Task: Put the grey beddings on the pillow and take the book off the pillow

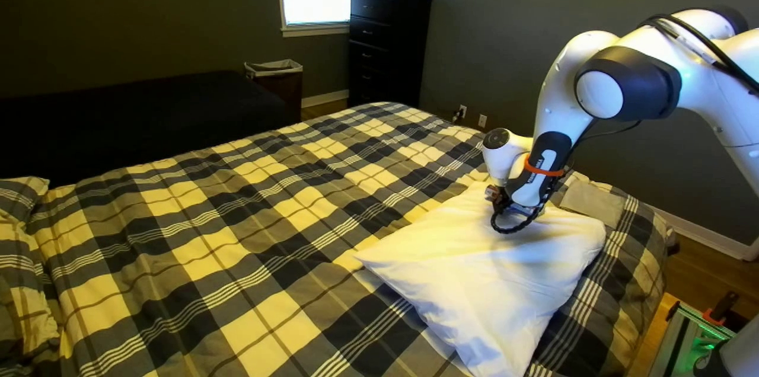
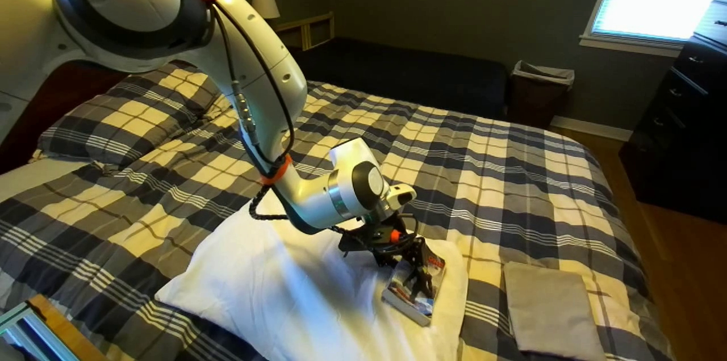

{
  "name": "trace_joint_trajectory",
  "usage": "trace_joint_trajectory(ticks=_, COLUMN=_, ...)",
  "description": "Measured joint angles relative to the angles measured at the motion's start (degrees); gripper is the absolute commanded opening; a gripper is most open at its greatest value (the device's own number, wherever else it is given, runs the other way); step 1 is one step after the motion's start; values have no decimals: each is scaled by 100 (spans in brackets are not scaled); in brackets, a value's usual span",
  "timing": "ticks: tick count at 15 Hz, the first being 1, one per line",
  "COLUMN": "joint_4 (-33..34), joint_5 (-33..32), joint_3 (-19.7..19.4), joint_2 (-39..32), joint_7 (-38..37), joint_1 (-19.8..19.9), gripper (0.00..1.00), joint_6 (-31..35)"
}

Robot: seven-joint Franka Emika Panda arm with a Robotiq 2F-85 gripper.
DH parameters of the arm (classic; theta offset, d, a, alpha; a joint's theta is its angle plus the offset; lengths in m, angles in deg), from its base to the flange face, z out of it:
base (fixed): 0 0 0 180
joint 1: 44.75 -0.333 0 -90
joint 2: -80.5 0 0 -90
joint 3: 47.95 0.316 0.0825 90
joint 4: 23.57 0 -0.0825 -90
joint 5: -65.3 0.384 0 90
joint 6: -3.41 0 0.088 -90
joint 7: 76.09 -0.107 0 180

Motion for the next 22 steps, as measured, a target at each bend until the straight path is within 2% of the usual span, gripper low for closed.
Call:
trace_joint_trajectory(ticks=5, joint_4=89, joint_5=3, joint_3=-277, joint_2=22, joint_7=-315, joint_1=-94, gripper=8, joint_6=135)
trace_joint_trajectory(ticks=9, joint_4=233, joint_5=31, joint_3=-571, joint_2=41, joint_7=-586, joint_1=-355, gripper=8, joint_6=427)
trace_joint_trajectory(ticks=17, joint_4=812, joint_5=123, joint_3=-874, joint_2=78, joint_7=-589, joint_1=-1091, gripper=8, joint_6=473)
trace_joint_trajectory(ticks=22, joint_4=1181, joint_5=123, joint_3=-887, joint_2=2, joint_7=-583, joint_1=-1419, gripper=8, joint_6=733)
